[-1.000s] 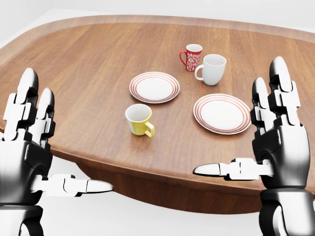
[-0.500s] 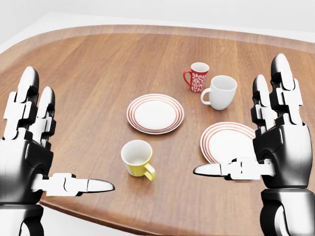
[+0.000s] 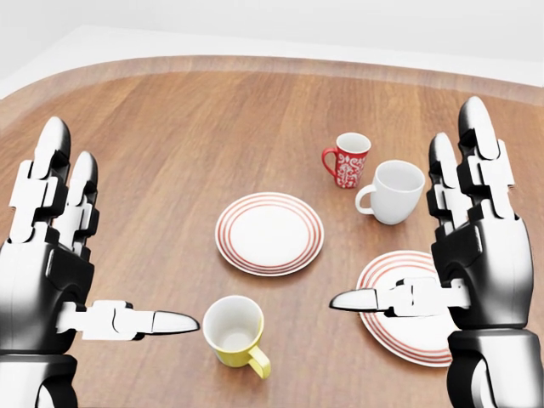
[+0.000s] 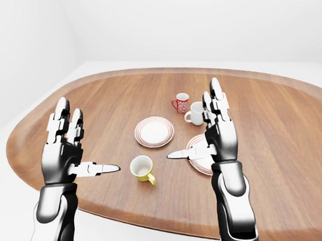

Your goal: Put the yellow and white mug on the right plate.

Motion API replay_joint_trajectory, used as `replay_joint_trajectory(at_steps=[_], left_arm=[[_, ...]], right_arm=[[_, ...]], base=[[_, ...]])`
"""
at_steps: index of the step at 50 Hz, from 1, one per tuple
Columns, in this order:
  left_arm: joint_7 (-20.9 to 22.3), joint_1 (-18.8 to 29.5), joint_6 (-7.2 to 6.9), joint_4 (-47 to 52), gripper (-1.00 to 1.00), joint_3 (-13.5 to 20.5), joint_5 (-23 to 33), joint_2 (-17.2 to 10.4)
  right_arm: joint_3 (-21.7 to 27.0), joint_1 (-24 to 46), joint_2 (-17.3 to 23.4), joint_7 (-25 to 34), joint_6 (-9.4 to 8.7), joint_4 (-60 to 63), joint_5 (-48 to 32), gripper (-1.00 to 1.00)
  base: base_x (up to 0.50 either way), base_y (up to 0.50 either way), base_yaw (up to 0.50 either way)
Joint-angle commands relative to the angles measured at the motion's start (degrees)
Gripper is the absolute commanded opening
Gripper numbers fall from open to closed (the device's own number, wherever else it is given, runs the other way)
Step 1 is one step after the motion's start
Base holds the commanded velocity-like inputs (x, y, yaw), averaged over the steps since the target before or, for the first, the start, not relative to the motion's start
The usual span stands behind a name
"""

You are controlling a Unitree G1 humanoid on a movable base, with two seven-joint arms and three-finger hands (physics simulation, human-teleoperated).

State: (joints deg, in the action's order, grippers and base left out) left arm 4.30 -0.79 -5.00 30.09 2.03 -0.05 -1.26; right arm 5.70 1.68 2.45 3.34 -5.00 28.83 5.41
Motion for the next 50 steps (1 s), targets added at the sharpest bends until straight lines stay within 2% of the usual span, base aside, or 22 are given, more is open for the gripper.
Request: replay_joint_trajectory(at_steps=[1,7,9,18,20,29,33,41,50], left_arm=[[0.1,0.1,0.00,0.0,1.00,0.2,-0.1,0.0],[0.2,0.3,0.00,0.3,1.00,0.3,-0.2,-0.1],[0.2,0.0,0.00,0.0,1.00,0.0,-0.1,0.0],[0.4,-0.1,0.00,0.1,1.00,0.0,-0.2,0.0],[0.4,0.1,0.00,0.3,1.00,0.2,-0.4,-0.1],[0.5,0.2,0.00,0.4,1.00,0.4,-0.4,-0.2],[1.0,1.1,0.00,-0.3,1.00,2.3,-1.1,-0.9],[2.0,2.9,0.00,0.2,1.00,6.0,-1.8,-2.6],[2.8,3.2,0.00,0.4,1.00,7.0,-1.7,-3.1]], right_arm=[[-0.3,-0.7,-0.2,1.1,0.00,1.7,0.8,1.00],[-0.5,-0.7,-0.2,1.0,0.00,1.2,0.6,1.00],[-1.9,-0.4,0.4,0.5,0.00,0.4,-3.0,1.00],[-1.3,-1.4,-0.5,2.6,0.00,2.3,-0.9,1.00],[-2.9,-1.0,0.3,1.9,0.00,-0.7,-5.4,1.00],[-2.5,-0.9,-0.4,2.2,0.00,0.1,-4.9,1.00],[-4.8,0.4,1.4,2.9,0.00,0.1,-11.7,1.00],[-6.1,5.0,1.9,6.8,0.00,-2.6,-21.5,1.00],[-6.1,10.8,2.1,8.5,0.00,-6.0,-31.6,1.00]], base=[[0.49,0.12,0.00],[0.49,0.12,0.00],[0.00,0.00,0.00],[0.24,0.05,0.00],[0.35,0.07,0.00],[0.00,0.00,0.00],[0.00,0.00,0.00],[0.00,0.00,0.00],[0.00,0.00,0.00]])
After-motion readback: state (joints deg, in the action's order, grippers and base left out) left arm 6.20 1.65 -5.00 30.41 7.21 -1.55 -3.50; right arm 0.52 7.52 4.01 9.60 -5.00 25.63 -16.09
